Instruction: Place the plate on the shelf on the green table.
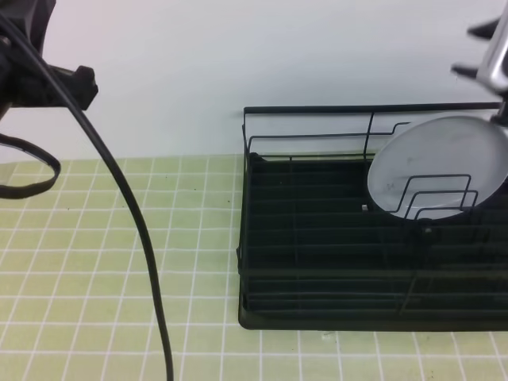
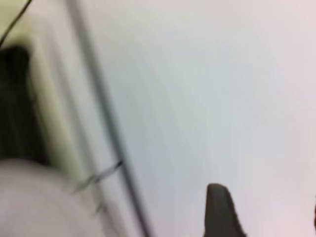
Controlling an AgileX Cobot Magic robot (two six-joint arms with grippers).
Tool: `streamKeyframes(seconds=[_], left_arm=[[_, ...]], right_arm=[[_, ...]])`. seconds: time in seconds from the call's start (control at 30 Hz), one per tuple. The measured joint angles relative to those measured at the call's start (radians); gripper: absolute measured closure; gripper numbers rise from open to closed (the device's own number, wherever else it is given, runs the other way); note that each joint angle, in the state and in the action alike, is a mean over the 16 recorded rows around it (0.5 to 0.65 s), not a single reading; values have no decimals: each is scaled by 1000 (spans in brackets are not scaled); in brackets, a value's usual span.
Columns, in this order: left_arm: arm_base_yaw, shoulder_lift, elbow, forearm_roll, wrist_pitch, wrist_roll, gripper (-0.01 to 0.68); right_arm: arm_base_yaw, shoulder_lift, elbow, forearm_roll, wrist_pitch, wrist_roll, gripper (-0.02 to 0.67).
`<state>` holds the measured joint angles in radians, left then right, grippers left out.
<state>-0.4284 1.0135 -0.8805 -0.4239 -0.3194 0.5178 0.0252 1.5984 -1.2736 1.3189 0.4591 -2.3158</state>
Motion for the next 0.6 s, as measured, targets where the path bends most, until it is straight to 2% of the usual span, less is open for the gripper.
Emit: streamKeyframes(seconds=[0.17,0.33,0.5,0.6], left_arm=[[0,6,0,-3,3,5,674],[2,18,0,-5,11,6,674],[4,27,0,-7,30,5,674],[10,19,0,-7,65,5,674]], right_arm=[[0,-113,-1,192,-1,86,384],[0,-242,2,338,4,239,506],[0,-352,7,413,54,459,615],[0,-397,10,418,105,562,647]])
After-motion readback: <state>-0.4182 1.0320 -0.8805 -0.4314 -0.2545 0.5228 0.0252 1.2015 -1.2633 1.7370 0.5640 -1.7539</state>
